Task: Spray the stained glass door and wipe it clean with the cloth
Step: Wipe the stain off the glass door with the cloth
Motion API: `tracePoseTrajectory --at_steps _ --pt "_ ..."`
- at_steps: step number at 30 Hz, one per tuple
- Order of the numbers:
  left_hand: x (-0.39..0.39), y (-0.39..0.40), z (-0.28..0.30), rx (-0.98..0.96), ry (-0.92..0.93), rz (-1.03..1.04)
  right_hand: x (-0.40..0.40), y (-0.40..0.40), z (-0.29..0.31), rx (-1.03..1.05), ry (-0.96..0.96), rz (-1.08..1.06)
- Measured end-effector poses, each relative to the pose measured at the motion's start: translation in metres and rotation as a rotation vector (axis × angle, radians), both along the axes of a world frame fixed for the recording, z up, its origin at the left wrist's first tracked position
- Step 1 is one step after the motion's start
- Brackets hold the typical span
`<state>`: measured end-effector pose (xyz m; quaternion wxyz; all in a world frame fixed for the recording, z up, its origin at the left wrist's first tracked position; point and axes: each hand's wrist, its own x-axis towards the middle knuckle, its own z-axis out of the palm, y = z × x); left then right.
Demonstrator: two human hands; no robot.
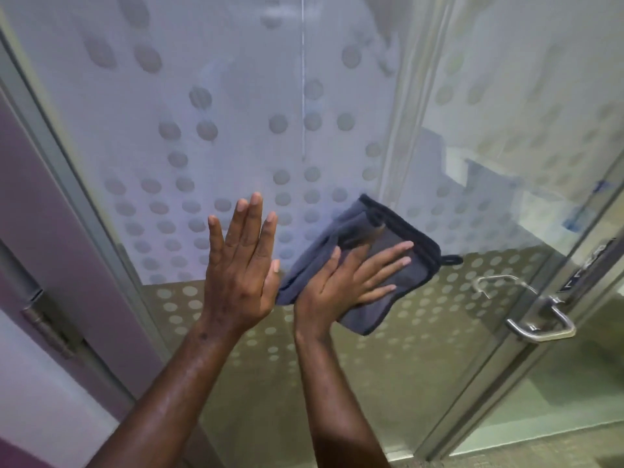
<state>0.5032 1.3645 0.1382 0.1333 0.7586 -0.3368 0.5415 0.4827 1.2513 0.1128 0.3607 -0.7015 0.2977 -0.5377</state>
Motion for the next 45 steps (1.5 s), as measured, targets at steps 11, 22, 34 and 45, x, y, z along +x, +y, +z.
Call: tracePoseTrajectory --at_steps 11,22,34,45 --pt "0.0 -0.017 0.075 -0.215 -0.013 -0.042 -0.004 -0.102 0.052 -0.641 0.029 0.01" --pt "0.008 -0.015 0.141 -0.26 -0.046 0.018 -0.003 -0.041 0.096 -0.991 0.038 0.167" --pt "0.002 0.006 0.158 -0.259 -0.07 0.093 -0.007 -0.14 0.098 -0.32 -0.071 0.002" --pt "0.0 0.006 0.154 -0.367 -0.041 -0.029 0.004 0.007 0.111 -1.036 -0.027 0.19"
